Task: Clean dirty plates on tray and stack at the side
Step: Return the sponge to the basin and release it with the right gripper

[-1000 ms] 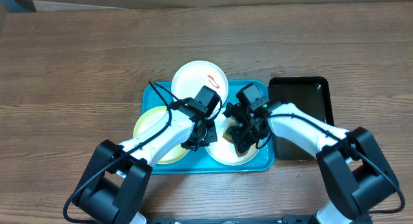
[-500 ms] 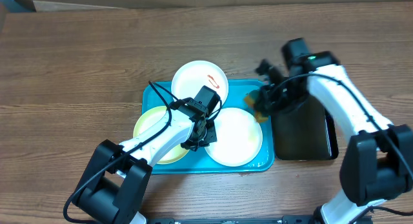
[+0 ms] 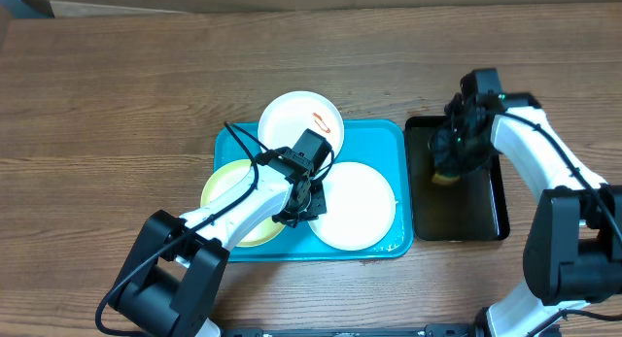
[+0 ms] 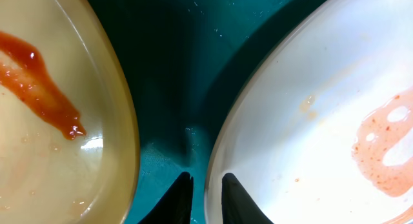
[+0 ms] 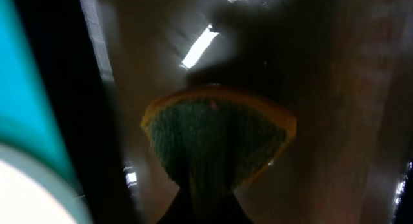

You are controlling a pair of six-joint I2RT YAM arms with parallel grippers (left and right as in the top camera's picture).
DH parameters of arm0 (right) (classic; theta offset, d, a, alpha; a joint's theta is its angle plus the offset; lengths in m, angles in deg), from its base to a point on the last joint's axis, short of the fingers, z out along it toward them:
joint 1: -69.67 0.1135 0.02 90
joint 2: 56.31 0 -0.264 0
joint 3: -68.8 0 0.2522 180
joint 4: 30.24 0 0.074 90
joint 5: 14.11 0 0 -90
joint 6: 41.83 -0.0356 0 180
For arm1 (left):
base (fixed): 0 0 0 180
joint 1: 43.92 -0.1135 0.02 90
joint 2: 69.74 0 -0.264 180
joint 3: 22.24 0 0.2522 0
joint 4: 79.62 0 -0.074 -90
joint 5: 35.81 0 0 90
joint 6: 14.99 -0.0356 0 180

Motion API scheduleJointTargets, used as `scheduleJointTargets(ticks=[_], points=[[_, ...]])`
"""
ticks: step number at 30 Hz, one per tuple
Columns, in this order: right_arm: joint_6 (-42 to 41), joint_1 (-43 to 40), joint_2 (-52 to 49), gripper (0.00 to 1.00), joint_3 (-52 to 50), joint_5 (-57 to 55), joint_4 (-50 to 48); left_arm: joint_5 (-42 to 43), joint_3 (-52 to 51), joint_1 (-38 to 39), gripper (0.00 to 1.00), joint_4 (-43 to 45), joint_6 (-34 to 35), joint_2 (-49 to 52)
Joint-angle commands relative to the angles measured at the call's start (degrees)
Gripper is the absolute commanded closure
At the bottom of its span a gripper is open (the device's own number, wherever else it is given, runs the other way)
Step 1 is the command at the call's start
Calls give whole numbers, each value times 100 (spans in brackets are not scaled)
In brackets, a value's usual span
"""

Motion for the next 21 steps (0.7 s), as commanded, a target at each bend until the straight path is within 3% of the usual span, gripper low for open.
scheduleJointTargets(ticks=[1, 2, 3, 4, 6, 10, 14, 17, 21], points=[[-166, 28, 46, 96, -354, -278, -321, -83, 33, -24, 80, -20, -87, 55], [-166, 28, 46, 95, -439, -278, -444, -83, 33, -24, 79, -20, -87, 55], [-166, 22, 46, 84, -479, -275, -501, -83, 33, -24, 78, -20, -87, 55], [-166, 22, 46, 64, -487, -275, -516, -83, 33, -24, 78, -17, -87, 55], [-168, 22, 48, 55, -468, -271, -516, -83, 33, -24, 78, -17, -85, 55], [-319, -37, 50, 48, 57, -269, -146, -81, 33, -24, 77, -20, -87, 55], [-339, -188, 50, 41, 826, -157, 363, -83, 33, -24, 68, -17, -85, 55], [-337, -363, 50, 33, 1228, -157, 516, -83, 33, -24, 75, -9, -85, 55], [-664, -669, 46, 33, 1292, -101, 501, -83, 33, -22, 86, 31, -87, 55]])
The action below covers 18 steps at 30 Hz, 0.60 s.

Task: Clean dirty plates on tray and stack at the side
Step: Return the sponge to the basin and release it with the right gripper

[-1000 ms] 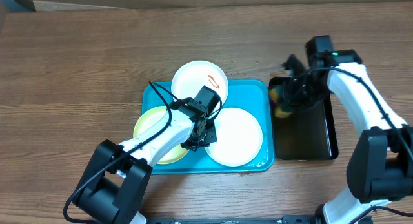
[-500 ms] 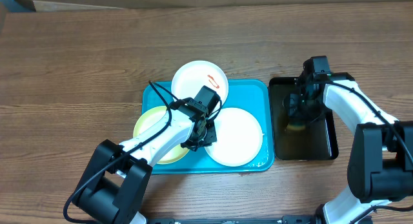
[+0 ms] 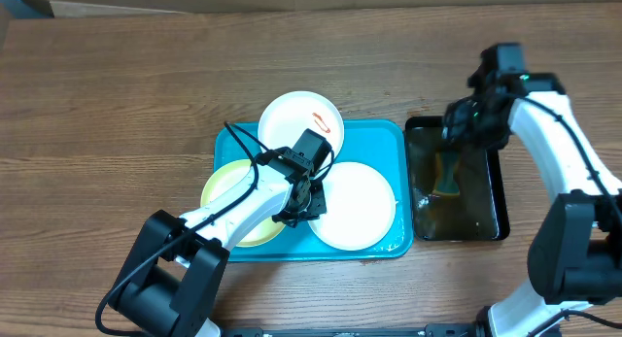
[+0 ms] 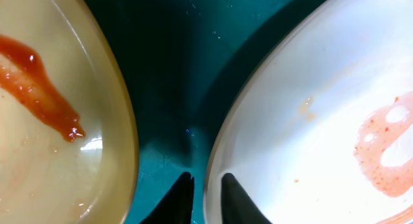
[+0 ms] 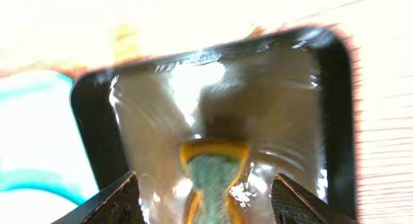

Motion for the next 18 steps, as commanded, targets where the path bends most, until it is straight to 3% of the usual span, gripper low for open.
scheduleJointTargets(ticks=[1, 5, 10, 18], points=[[-313, -299, 46, 33, 37, 127, 37, -76, 35, -20, 89, 13, -72, 55], [-308, -426, 46, 16, -70, 122, 15, -76, 35, -20, 90, 28, -72, 55], [-310, -452, 46, 14, -96, -136, -50, -79, 33, -20, 78, 22, -76, 55], [-313, -452, 46, 12, -96, -127, -70, -96, 33, 44, 80, 68, -76, 157]])
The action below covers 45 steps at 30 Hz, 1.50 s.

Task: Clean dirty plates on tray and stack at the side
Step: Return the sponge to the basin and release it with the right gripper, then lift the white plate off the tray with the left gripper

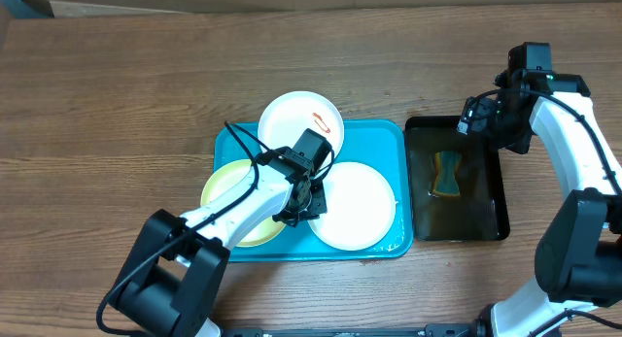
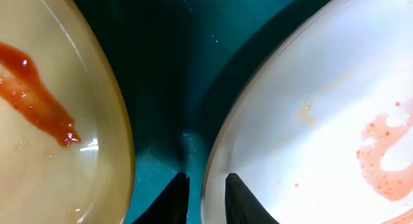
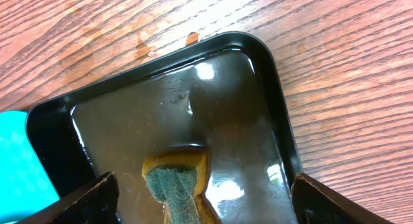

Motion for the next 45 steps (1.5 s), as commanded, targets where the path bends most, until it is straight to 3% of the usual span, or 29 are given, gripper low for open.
scheduleJointTargets(ticks=[1, 6, 14, 21, 35, 45], points=[[-46, -9, 46, 13, -26, -72, -50, -83, 33, 39, 81, 15, -79, 127], [-46, -9, 46, 12, -26, -70, -90, -68, 37, 39, 96, 17, -118, 127], [-155, -13, 46, 11, -26, -52, -190, -2, 566, 39, 96, -457, -422, 120], [-151, -13, 46, 11, -24, -68, -208, -723, 1252, 39, 96, -1019, -669, 120], [-184, -44, 46, 11, -24, -118, -304, -1174, 1462, 39, 96, -774, -1023, 120], [-1034, -455, 46, 11, -20, -295, -660, -1172, 1611, 7, 96, -546, -1237, 120]])
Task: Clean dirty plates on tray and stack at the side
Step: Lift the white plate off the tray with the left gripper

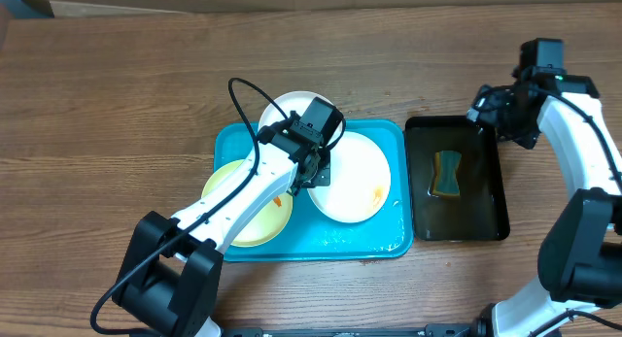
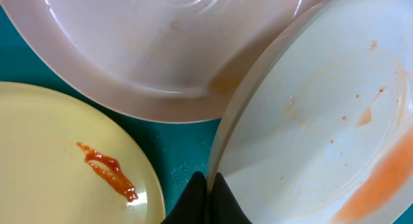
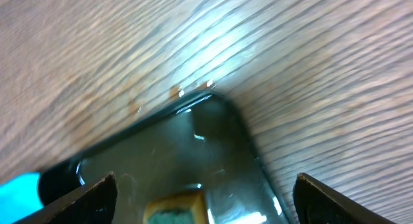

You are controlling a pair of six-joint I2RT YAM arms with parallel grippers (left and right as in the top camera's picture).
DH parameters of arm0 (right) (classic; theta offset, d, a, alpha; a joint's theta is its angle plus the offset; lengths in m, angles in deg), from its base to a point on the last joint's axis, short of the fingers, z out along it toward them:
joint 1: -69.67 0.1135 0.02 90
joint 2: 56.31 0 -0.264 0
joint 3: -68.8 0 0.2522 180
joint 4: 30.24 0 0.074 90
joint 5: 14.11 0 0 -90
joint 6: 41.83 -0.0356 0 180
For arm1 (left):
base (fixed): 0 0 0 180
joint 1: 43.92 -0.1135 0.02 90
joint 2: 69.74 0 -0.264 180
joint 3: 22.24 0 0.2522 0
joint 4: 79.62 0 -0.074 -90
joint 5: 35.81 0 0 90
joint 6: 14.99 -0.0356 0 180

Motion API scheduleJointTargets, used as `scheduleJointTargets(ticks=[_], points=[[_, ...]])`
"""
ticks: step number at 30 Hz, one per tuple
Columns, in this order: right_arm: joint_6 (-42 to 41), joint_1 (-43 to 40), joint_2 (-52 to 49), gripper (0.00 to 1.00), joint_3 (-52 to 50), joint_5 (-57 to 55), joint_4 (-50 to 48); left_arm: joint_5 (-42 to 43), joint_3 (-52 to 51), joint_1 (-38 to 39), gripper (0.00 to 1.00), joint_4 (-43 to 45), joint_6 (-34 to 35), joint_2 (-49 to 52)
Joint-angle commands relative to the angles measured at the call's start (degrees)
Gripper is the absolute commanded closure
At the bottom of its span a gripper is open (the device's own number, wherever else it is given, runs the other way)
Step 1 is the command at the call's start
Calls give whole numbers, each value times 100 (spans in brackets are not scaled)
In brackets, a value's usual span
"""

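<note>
My left gripper (image 2: 206, 188) is shut on the rim of a white plate (image 2: 316, 114) smeared with orange sauce, holding it tilted over the blue tray (image 1: 389, 133). Overhead, that left gripper (image 1: 313, 174) grips the plate (image 1: 358, 177) at its left edge. A yellow-green plate (image 1: 238, 206) with a ketchup streak (image 2: 106, 172) lies at the tray's left. A second white plate (image 2: 161, 50) lies at the back, partly under the held one. My right gripper (image 3: 206, 185) hangs open above the back end of the black tray (image 1: 491, 196). The sponge (image 1: 447, 172) lies in it.
The black tray (image 3: 213, 140) holds shallow water and stands just right of the blue tray. Bare wooden table (image 1: 117, 114) stretches to the left, back and far right. A black cable (image 1: 243, 94) loops up from my left arm over the back plate.
My left gripper has shut on the white plate's rim, and the plate is now lifted, tilted and shifted toward the back plate. My right gripper has drawn a little farther from the sponge.
At first my right gripper was shut on the sponge in the black tray while my left straddled the white plate's rim. Then the right stood open above the sponge and sat higher still later. The left has since clamped the rim and lifted the plate.
</note>
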Motion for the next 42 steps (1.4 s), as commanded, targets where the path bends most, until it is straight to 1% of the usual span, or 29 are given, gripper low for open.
scheduleJointTargets(ticks=[1, 3, 5, 9, 11, 12, 13, 17, 21, 25, 28, 33, 35, 42], points=[[-293, -240, 46, 11, -13, -92, -83, -90, 323, -13, 96, -17, -219, 46], [-286, -404, 46, 11, -15, -96, -61, -4, 503, -94, 96, -101, -223, 46], [-267, -535, 46, 8, -15, -111, 9, 153, 651, -173, 96, -168, -243, 46], [-267, -772, 46, 5, -15, -188, 31, 693, 962, -354, 96, -212, -435, 46], [-271, -879, 46, 4, -15, -398, 28, 695, 1119, -387, 96, -205, -503, 46], [-271, -935, 46, 1, -15, -511, 17, 695, 1215, -385, 96, -177, -597, 46], [-271, -979, 46, 0, -15, -595, 11, 693, 1292, -380, 96, -151, -667, 46], [-271, -1130, 46, 0, -15, -798, 0, 673, 1541, -240, 96, 70, -688, 46], [-271, -1145, 46, 0, -15, -798, 13, 520, 1550, 46, 96, 595, -688, 55], [-271, -1145, 46, 0, -15, -798, 13, -26, 1550, 461, 96, 931, -691, 59], [-271, -1145, 46, 0, -15, -798, 11, -662, 1550, 800, 96, 1034, -691, 59], [-271, -1145, 46, 0, -15, -798, 13, -2295, 1550, 1532, 96, 1043, -734, 59], [-271, -1145, 46, 0, -15, -798, 13, -2710, 1550, 1779, 96, 1088, -793, 59], [-271, -1145, 46, 0, -15, -798, 13, -3512, 1550, 2557, 96, 1482, -1200, 59]])
